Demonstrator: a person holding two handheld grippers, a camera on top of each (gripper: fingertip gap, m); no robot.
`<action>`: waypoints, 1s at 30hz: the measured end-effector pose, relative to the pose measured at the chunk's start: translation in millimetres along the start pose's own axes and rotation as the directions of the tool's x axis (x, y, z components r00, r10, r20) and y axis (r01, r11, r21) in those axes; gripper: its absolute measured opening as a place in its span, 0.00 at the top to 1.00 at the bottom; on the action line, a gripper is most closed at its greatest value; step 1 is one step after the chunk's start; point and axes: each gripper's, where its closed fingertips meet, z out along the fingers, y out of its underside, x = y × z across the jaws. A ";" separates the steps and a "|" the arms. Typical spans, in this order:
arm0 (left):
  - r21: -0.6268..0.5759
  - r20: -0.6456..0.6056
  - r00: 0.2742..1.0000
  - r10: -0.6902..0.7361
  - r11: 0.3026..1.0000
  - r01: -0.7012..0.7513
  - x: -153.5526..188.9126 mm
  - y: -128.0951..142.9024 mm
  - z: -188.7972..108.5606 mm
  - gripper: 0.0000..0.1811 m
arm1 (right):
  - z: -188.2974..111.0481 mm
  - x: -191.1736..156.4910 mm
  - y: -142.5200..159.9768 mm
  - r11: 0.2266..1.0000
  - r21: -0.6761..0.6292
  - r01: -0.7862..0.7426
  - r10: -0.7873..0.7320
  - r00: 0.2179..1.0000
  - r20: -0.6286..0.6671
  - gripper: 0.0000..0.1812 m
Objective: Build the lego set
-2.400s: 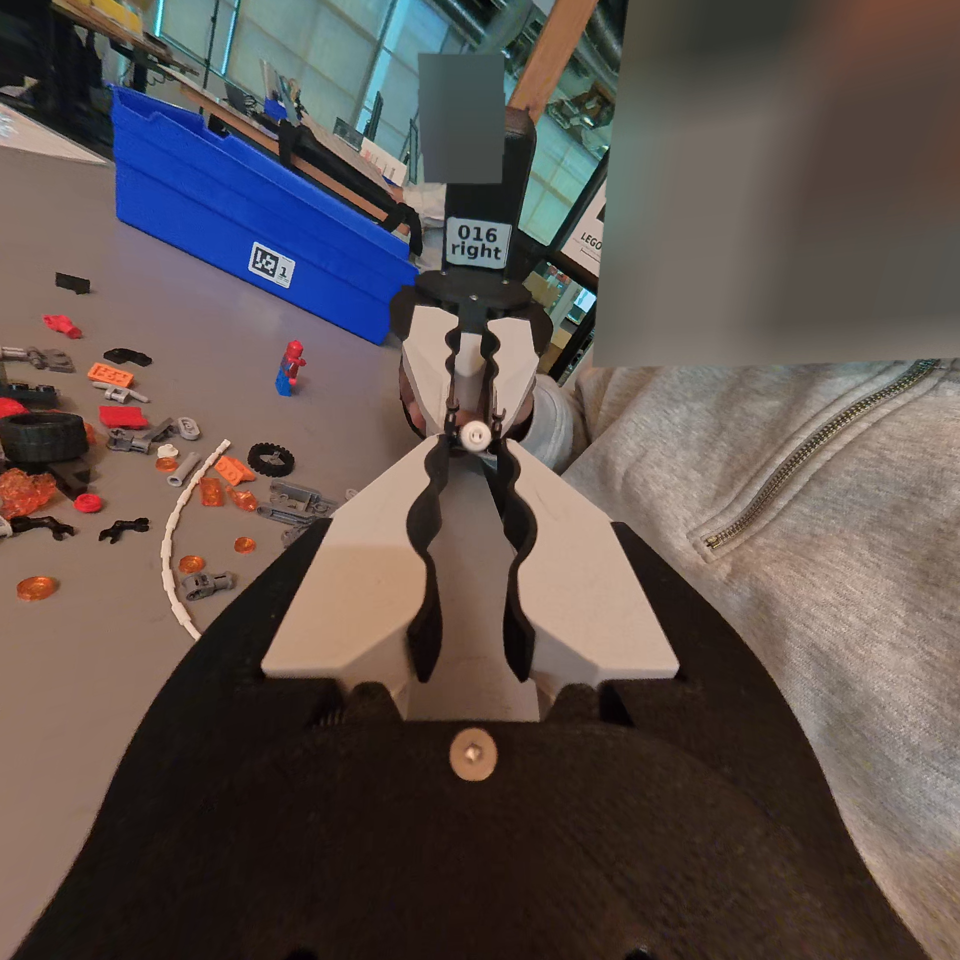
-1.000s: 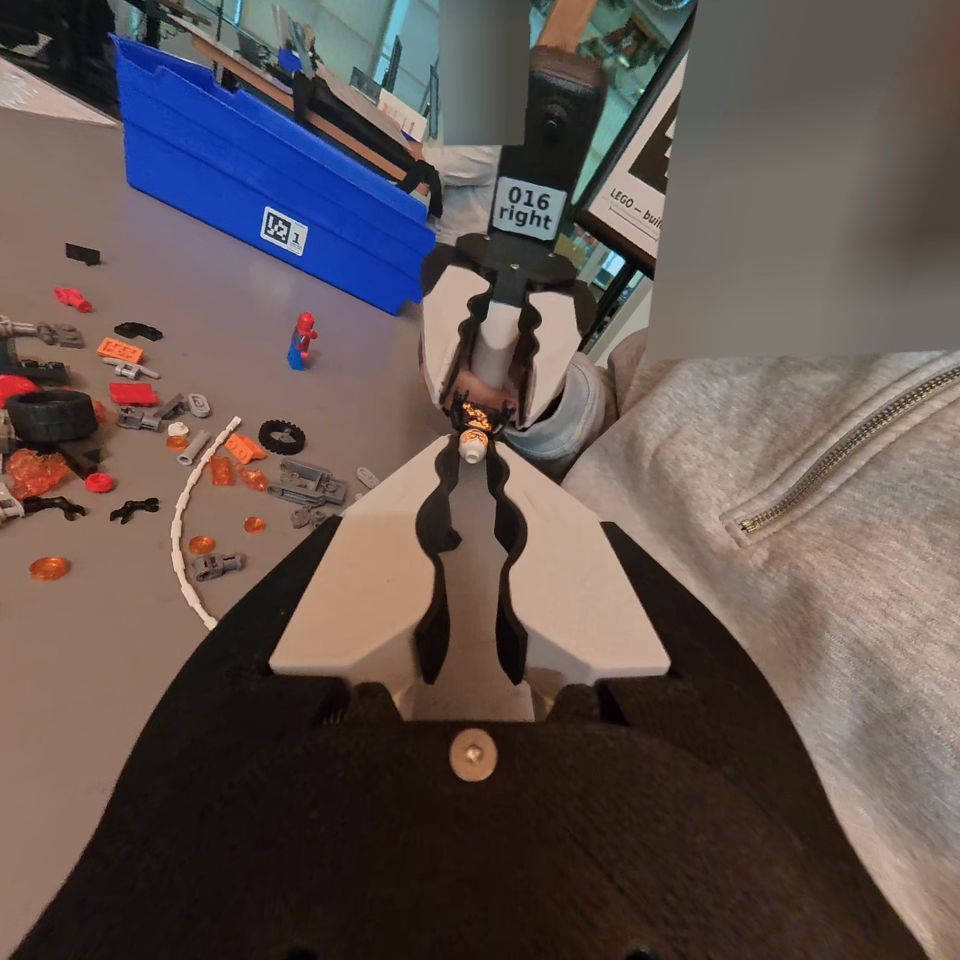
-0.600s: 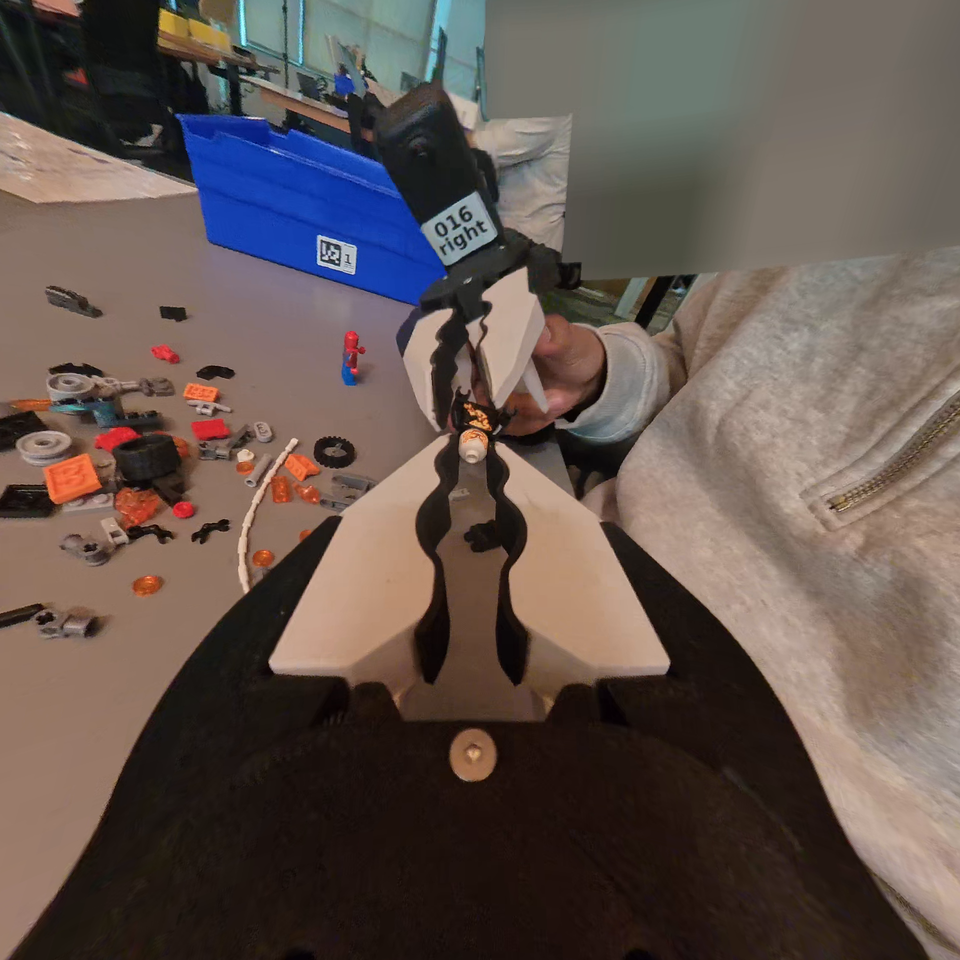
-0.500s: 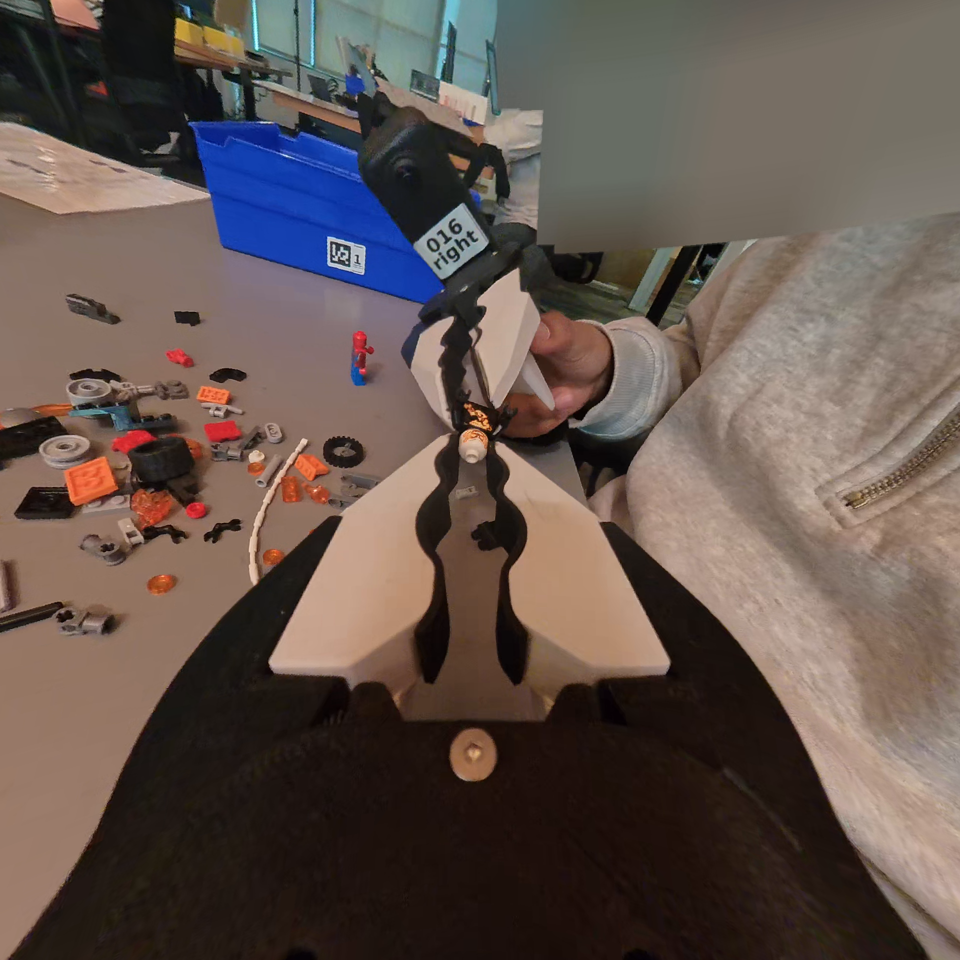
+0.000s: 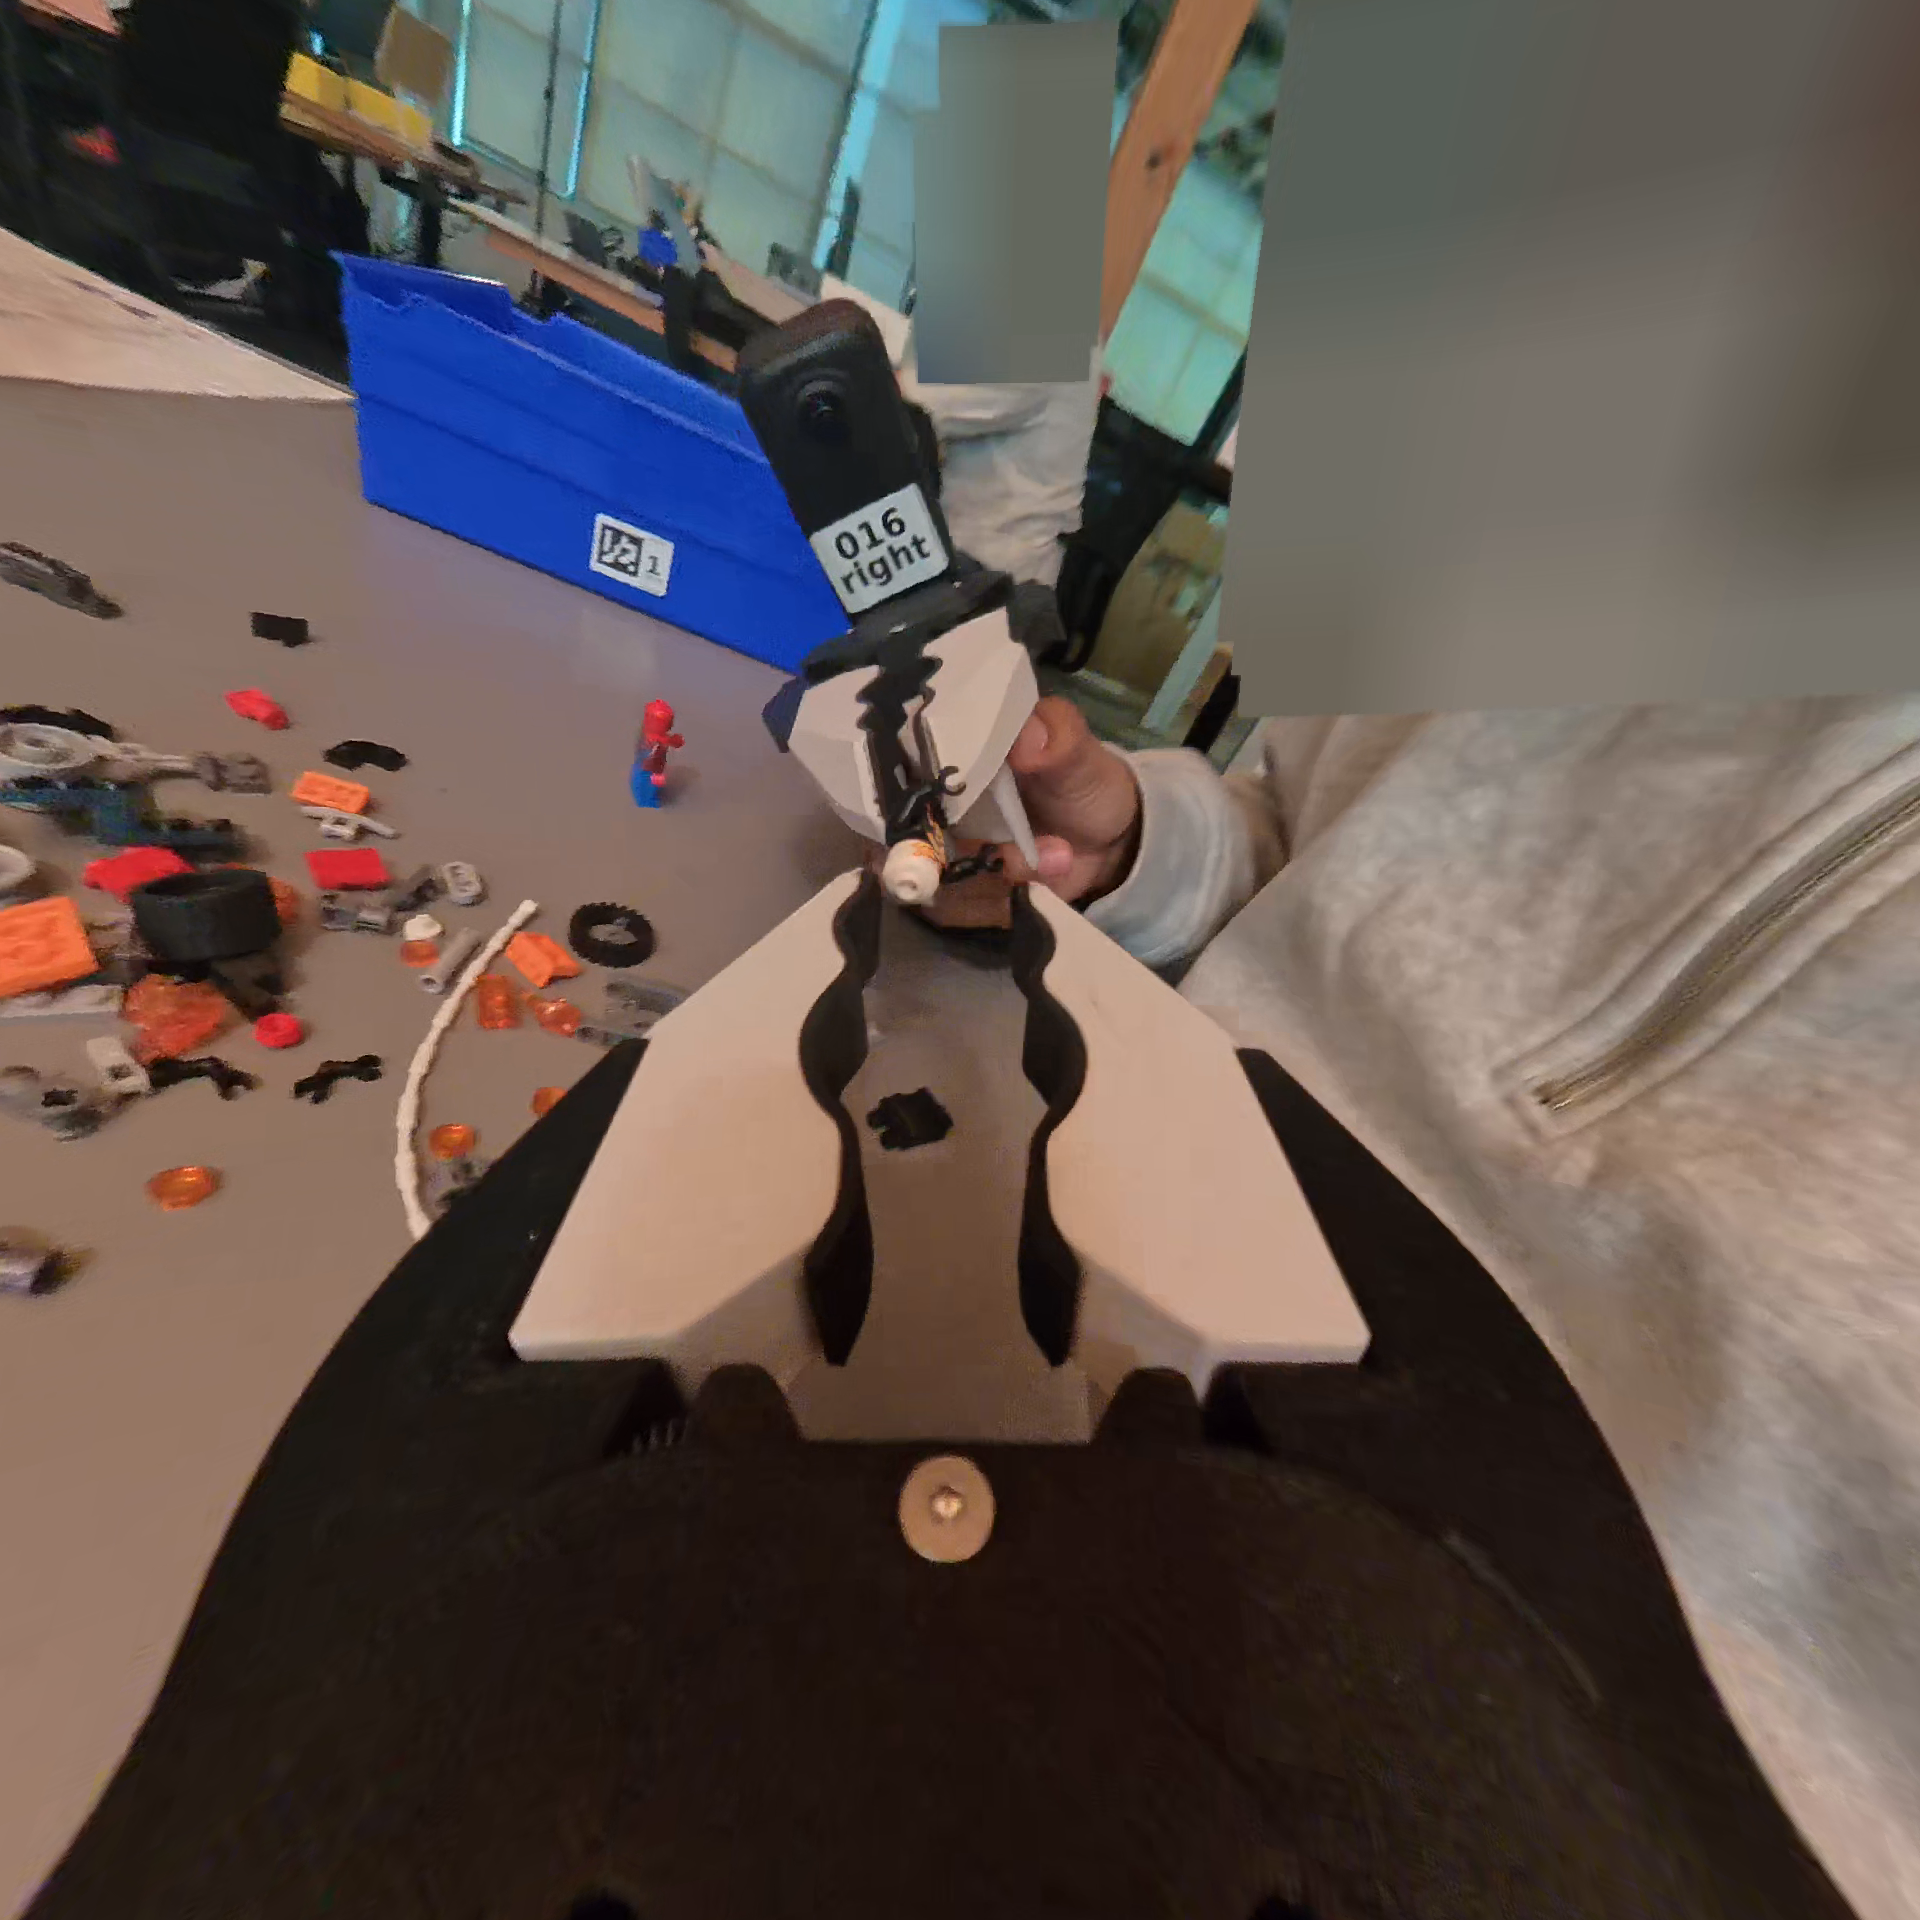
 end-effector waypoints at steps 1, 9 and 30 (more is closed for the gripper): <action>0.019 -0.019 0.999 -0.030 0.999 0.030 0.6 -2.6 -1.1 0.87 | 0.0 -1.8 -1.0 1.000 0.005 0.010 -0.010 1.000 0.006 0.97; 0.054 -0.193 0.925 -0.327 0.938 0.342 1.9 -6.5 3.5 0.89 | 5.2 -10.4 1.2 0.994 -0.012 0.106 -0.106 0.994 0.005 0.97; 0.179 -0.211 0.900 -0.382 0.890 0.419 -13.0 -21.2 -13.3 0.96 | -8.2 7.3 2.9 0.924 -0.102 0.367 -0.381 0.898 -0.221 0.91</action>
